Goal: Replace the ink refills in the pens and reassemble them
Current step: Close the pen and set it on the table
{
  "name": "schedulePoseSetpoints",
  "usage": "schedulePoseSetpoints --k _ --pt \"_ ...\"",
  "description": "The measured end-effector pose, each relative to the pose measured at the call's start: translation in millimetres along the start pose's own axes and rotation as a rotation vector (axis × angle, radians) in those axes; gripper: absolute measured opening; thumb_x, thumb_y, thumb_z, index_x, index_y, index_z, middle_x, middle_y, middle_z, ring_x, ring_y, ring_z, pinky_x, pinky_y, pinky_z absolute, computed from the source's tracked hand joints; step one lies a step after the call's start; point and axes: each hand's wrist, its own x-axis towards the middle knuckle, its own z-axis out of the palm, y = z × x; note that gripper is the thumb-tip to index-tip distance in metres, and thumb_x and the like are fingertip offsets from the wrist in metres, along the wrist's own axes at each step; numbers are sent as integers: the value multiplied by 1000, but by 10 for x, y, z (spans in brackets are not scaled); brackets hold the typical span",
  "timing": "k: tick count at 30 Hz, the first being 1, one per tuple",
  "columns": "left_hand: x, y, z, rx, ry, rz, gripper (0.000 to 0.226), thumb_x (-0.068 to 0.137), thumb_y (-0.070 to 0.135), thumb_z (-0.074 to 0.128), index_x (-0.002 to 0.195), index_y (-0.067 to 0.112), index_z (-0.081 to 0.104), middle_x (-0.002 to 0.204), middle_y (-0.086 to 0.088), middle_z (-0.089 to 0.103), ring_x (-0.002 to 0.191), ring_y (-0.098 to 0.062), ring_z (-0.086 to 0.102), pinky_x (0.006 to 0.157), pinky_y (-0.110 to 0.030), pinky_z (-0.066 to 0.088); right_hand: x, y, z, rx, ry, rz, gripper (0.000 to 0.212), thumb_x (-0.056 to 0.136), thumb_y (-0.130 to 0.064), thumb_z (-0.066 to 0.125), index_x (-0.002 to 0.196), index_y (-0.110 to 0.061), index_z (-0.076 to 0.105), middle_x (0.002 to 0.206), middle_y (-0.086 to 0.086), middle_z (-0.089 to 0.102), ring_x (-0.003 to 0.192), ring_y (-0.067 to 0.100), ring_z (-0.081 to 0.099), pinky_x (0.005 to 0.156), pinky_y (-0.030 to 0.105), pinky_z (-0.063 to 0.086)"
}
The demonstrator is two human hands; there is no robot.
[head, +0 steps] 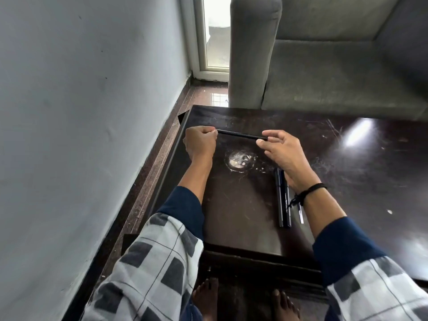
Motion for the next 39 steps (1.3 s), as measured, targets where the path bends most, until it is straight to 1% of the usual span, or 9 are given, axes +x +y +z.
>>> schedulePoseSetpoints --k 5,8,10,14,22,26,28,30,39 --pt "-4 5 21 115 -140 -14 19 89 12 72 108 12 76 113 -4 73 109 -19 65 88 -26 49 48 80 48 -52 -39 27 35 83 -13 79 108 -34 66 140 7 55 131 18 55 109 37 48" --pt "-7 23 17 166 -240 -57 8 89 13 70 86 20 72 89 3 64 96 -16 59 84 -26 42 44 72 44 -62 -24 27 37 82 -7 76 103 -35 65 138 6 54 137 19 50 113 39 45" --pt "4 19 30 184 -283 -70 32 89 11 67 67 29 52 74 9 49 97 -16 51 82 -28 37 39 58 34 -71 -26 30 38 82 -4 74 106 -32 64 142 9 52 139 17 47 107 31 43" --pt "-1 30 31 179 -332 -93 33 92 11 63 68 28 48 80 9 41 109 -14 29 84 -30 30 37 78 29 -107 -66 28 41 83 -1 71 110 -31 62 147 10 50 138 15 47 106 28 42" --pt "102 -48 45 184 -271 -83 41 88 14 70 57 28 47 70 10 50 108 -23 55 89 -31 42 139 167 -2 -162 -45 16 37 84 -5 73 115 -24 68 128 5 64 134 13 51 85 13 40" --pt "87 -75 69 209 -281 -29 31 90 14 69 64 25 55 71 8 53 78 -11 55 89 -30 43 191 232 -16 -249 -26 -2 43 86 -11 76 126 -22 66 133 4 65 136 15 52 103 24 42" --pt "44 -54 66 204 -284 -20 7 89 15 70 94 18 74 99 1 69 102 -18 62 100 -32 47 204 243 -28 -286 -27 -2 50 87 -14 76 136 -17 63 139 5 62 137 16 52 108 28 43" --pt "14 -59 82 224 -280 -15 31 88 13 71 119 17 72 119 -2 70 115 -20 62 105 -38 48 212 257 -28 -315 -28 -1 56 88 -16 78 141 -14 60 141 8 61 138 16 51 111 31 43" --pt "1 -58 99 331 -242 111 30 86 2 72 112 17 77 117 -6 73 114 -21 65 103 -39 51 169 204 -33 -189 58 -13 57 86 -7 80 139 -6 60 129 7 68 117 14 66 101 28 52"
